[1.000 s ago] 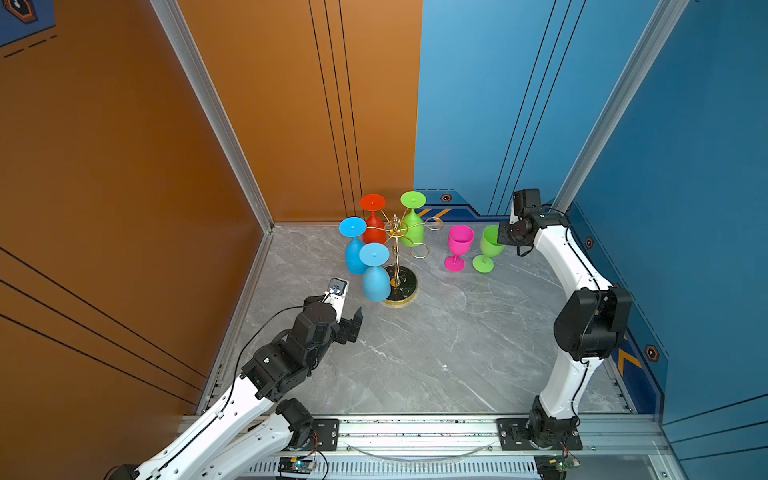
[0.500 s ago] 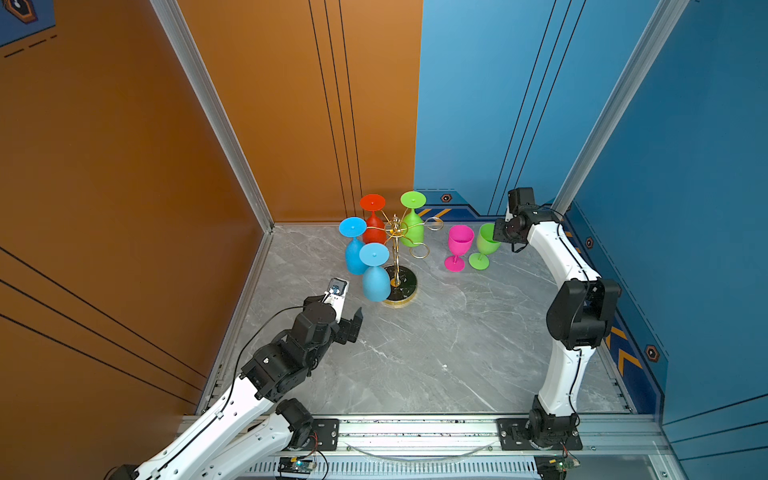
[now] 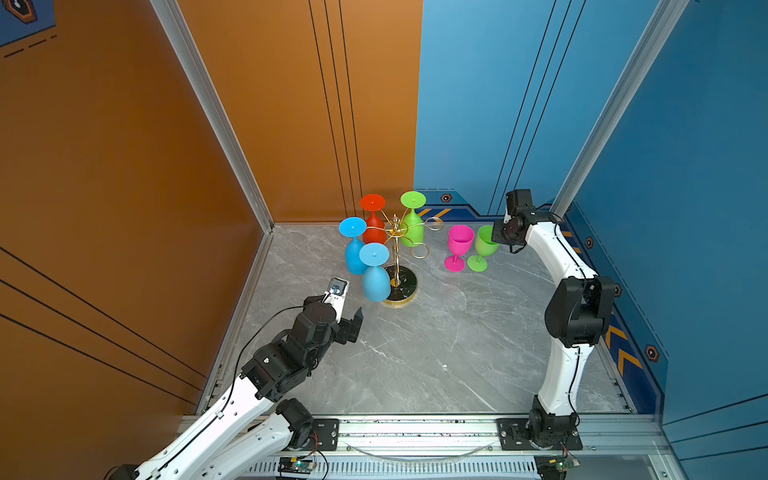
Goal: Take the wine glass off the wine glass rack
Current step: 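Lower the green glass upright onto the table beside the magenta glass, then open the right gripper off the green glass while the left gripper moves to the rack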
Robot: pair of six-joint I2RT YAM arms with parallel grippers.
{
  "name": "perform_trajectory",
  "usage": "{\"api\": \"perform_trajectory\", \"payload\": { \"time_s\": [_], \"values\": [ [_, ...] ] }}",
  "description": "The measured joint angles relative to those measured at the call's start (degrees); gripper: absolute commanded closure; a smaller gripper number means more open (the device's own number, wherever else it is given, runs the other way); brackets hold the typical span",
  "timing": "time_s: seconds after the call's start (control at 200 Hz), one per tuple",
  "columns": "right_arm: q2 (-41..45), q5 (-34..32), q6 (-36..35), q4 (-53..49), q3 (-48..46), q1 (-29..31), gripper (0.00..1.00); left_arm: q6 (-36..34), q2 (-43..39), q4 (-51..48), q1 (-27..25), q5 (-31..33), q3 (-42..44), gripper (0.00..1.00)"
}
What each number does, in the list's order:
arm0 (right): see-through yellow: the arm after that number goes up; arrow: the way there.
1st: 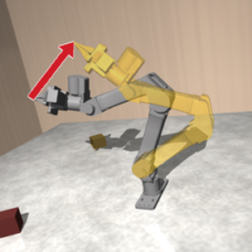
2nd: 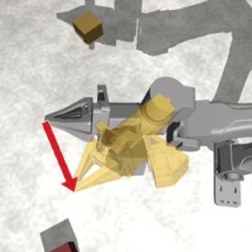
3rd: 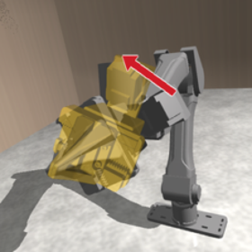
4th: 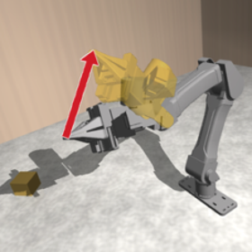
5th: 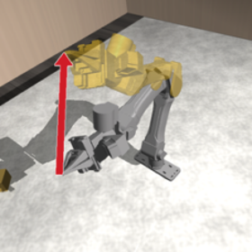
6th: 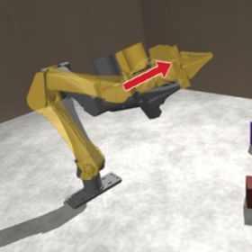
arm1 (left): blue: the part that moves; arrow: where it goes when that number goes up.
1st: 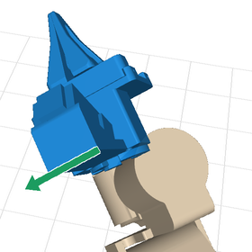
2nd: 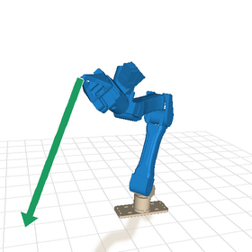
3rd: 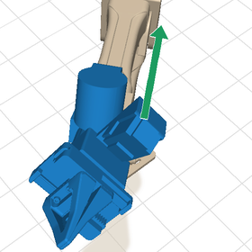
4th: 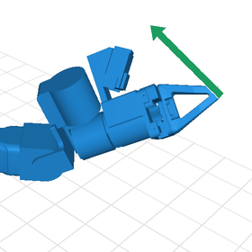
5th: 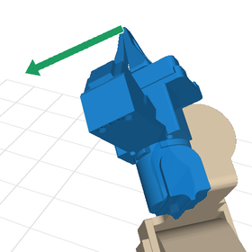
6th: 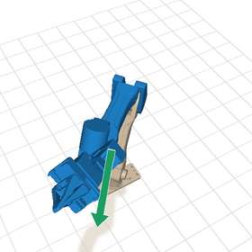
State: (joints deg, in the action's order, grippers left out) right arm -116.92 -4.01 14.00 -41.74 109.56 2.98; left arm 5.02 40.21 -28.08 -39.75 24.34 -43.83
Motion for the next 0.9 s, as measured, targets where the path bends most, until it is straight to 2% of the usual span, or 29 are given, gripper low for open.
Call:
{"api": "perform_trajectory", "payload": {
  "time_s": [0.17, 0.496, 0.646, 0.901],
  "values": [
    [0.0, 0.61, 0.44, 0.0, 0.02, 0.07, 0.79, 0.02, 0.0, 0.0, 0.0, -0.02, 0.0, 0.04],
    [0.02, 0.76, 1.16, 0.0, 1.75, 0.57, 0.6, 0.0, 0.31, 0.0, 0.0, -0.44, 0.0, 0.04],
    [0.26, 0.15, 0.52, -0.07, 1.77, 1.11, 0.43, 0.0, 0.31, 0.0, 0.0, -0.44, 0.0, 0.04],
    [7.74, -1.4, -1.6, -0.07, -1.42, 2.78, 0.26, 0.04, 0.31, 0.02, 0.07, -0.44, 0.0, 0.01]
  ]
}}
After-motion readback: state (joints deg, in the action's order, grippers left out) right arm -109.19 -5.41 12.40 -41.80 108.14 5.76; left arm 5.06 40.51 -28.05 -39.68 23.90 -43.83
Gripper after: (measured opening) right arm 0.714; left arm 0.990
